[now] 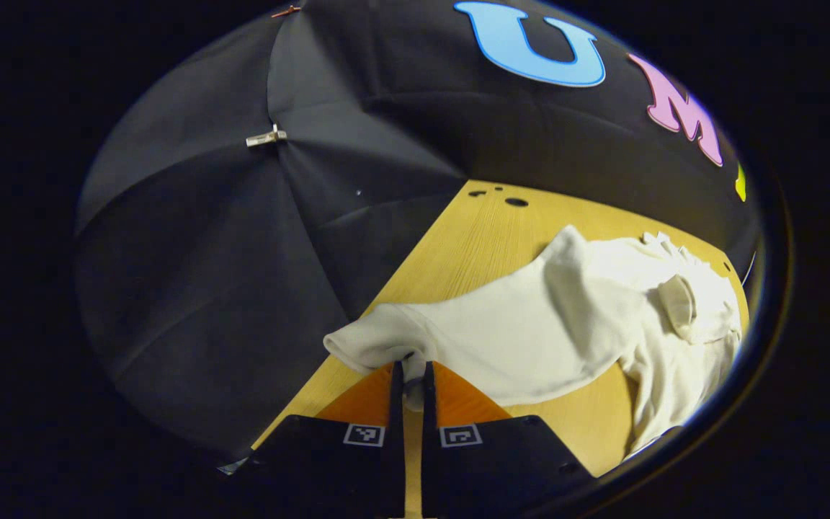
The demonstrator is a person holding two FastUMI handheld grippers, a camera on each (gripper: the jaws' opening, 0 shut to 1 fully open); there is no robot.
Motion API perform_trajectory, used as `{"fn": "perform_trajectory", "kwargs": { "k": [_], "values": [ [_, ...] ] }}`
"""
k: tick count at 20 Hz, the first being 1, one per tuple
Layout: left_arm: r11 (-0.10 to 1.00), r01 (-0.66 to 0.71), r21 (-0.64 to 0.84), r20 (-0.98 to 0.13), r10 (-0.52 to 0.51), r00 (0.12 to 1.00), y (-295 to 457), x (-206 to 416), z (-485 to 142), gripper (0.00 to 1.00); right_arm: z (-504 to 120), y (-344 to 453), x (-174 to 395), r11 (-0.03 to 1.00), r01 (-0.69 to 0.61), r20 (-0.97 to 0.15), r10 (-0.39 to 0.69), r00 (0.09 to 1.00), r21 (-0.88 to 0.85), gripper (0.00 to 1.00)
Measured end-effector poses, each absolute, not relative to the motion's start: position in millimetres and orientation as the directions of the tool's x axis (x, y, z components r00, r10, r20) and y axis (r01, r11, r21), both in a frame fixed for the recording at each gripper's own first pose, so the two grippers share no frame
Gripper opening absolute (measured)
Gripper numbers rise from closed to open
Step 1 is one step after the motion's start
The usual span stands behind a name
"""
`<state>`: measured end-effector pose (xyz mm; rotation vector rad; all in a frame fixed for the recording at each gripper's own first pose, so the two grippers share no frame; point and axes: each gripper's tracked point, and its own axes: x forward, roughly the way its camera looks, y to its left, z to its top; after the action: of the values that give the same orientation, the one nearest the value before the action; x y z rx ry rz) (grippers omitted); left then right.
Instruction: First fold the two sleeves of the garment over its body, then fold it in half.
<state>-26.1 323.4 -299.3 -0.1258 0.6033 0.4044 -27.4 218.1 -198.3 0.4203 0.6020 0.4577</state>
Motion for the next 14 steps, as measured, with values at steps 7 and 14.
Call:
{"fn": "perform_trajectory", "kwargs": {
  "k": [7,14],
  "values": [
    [0.942,-0.332,-0.046,-0.483,0.269,0.833,252.5,6.8,-224.6,0.14,-216.3,172.4,-20.0,0.853,-0.232,-0.488,0.468,0.737,0.467,0.96],
    [0.977,-0.199,-0.073,-0.438,0.148,0.887,163.4,47.1,-185.0,0.1,-222.0,154.2,-15.5,0.85,-0.226,-0.496,0.471,0.729,0.475,0.97]
  ]
}}
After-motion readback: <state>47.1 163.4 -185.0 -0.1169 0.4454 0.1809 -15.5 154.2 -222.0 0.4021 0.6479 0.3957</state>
